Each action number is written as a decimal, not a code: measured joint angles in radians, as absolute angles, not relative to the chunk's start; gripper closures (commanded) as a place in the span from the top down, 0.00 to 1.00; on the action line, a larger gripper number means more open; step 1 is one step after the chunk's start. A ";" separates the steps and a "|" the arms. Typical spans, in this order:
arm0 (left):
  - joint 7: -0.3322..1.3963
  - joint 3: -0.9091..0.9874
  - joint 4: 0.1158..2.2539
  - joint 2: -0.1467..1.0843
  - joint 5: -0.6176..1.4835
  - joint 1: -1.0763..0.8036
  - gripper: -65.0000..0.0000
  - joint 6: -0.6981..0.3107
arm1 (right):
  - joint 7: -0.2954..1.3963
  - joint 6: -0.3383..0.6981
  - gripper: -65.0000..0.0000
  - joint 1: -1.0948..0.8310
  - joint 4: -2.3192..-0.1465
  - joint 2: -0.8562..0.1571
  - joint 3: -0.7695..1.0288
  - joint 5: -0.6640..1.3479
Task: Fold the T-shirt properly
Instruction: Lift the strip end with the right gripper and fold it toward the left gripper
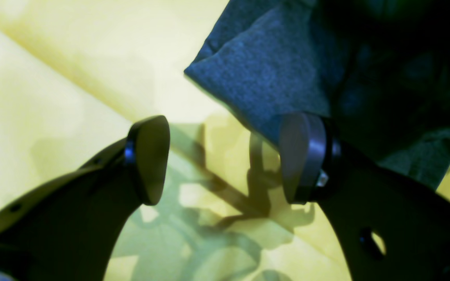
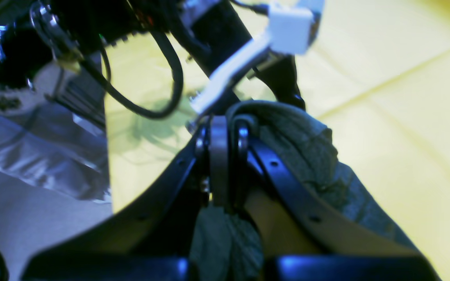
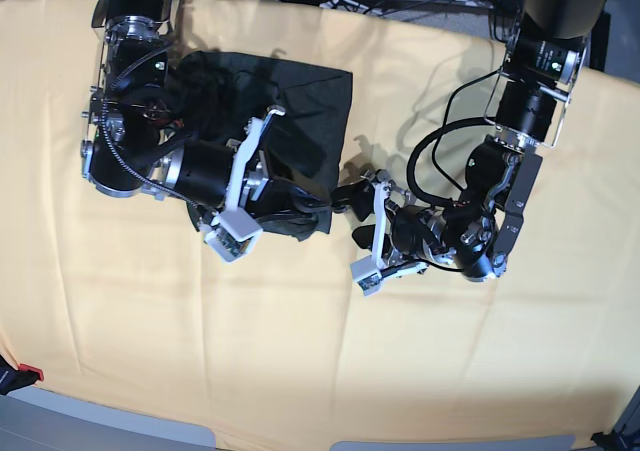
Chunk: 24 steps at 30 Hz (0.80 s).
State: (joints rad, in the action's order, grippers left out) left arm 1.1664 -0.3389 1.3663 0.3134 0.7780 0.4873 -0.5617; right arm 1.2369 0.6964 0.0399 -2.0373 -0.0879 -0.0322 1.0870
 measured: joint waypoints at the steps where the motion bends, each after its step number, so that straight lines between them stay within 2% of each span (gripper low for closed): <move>1: 1.166 -0.339 1.366 0.313 0.778 0.487 0.69 -0.562 | 1.229 0.697 0.00 0.043 -2.037 -0.081 -0.040 1.072; 10: 1.166 -0.339 1.366 0.314 0.773 0.488 0.69 -0.562 | 1.139 0.697 0.00 0.105 -2.034 -0.047 -0.042 0.935; 16: 1.161 -0.339 1.366 0.320 0.744 0.488 0.69 -0.561 | 1.122 0.696 0.00 0.109 -1.940 -0.030 -0.105 0.915; 17: 1.159 -0.336 1.366 0.320 0.744 0.488 0.69 -0.562 | 1.127 0.696 0.06 0.112 -1.934 -0.030 -0.110 0.912; 21: 1.150 -0.289 1.366 0.327 0.744 0.485 0.69 -0.562 | 1.136 0.697 0.58 0.147 -1.938 -0.033 -0.095 0.927; 22: 1.148 -0.272 1.366 0.325 0.744 0.487 0.69 -0.561 | 1.149 0.697 0.65 0.156 -1.944 -0.036 -0.083 0.941; 24: 1.147 -0.238 1.366 0.325 0.744 0.488 0.69 -0.561 | 1.168 0.696 0.66 0.163 -1.964 -0.049 -0.058 0.962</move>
